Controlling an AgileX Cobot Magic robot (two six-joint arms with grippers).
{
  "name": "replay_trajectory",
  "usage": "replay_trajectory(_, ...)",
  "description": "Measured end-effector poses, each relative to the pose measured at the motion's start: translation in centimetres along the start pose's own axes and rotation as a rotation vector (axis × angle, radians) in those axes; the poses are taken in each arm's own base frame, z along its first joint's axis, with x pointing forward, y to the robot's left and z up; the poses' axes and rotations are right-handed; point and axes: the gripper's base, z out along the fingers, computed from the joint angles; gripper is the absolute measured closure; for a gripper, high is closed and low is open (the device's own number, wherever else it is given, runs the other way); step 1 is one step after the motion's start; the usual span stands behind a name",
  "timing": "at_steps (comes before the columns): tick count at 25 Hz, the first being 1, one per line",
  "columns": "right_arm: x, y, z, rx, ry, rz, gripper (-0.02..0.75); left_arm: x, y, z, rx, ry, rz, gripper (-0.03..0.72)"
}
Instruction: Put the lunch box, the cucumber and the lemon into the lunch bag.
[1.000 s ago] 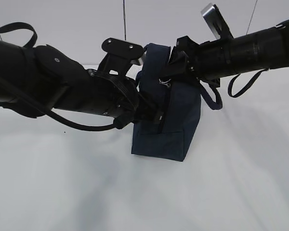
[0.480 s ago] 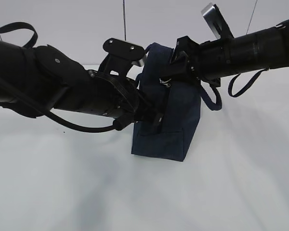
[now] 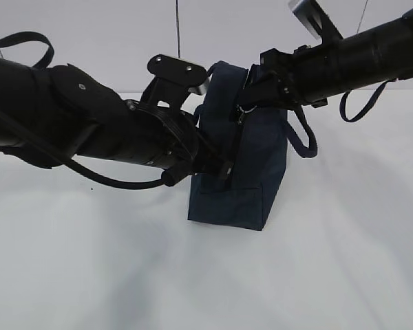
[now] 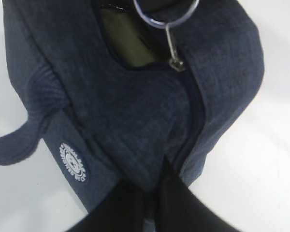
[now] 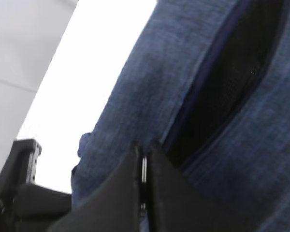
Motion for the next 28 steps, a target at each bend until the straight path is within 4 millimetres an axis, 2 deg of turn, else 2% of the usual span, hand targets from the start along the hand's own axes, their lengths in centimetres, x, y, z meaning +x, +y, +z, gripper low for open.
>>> replay_trajectory(8, -0.4, 0.3, -0.4, 0.025, 0.058, -0.025, 0.731, 0.0, 0.0, 0.0, 0.0, 0.0, 0.0, 0.693)
replay_trajectory(14, -0.5, 0.4, -0.6, 0.041, 0.062, 0.109, 0.731, 0.0, 0.0, 0.0, 0.0, 0.0, 0.0, 0.693)
replay_trajectory(20, -0.2, -0.4, 0.2, 0.047, 0.087, 0.23, 0.731, 0.0, 0.0, 0.0, 0.0, 0.0, 0.0, 0.693)
replay_trajectory(28, -1.6, -0.3, 0.6, 0.027, 0.08, 0.296, 0.731, 0.0, 0.0, 0.0, 0.0, 0.0, 0.0, 0.693)
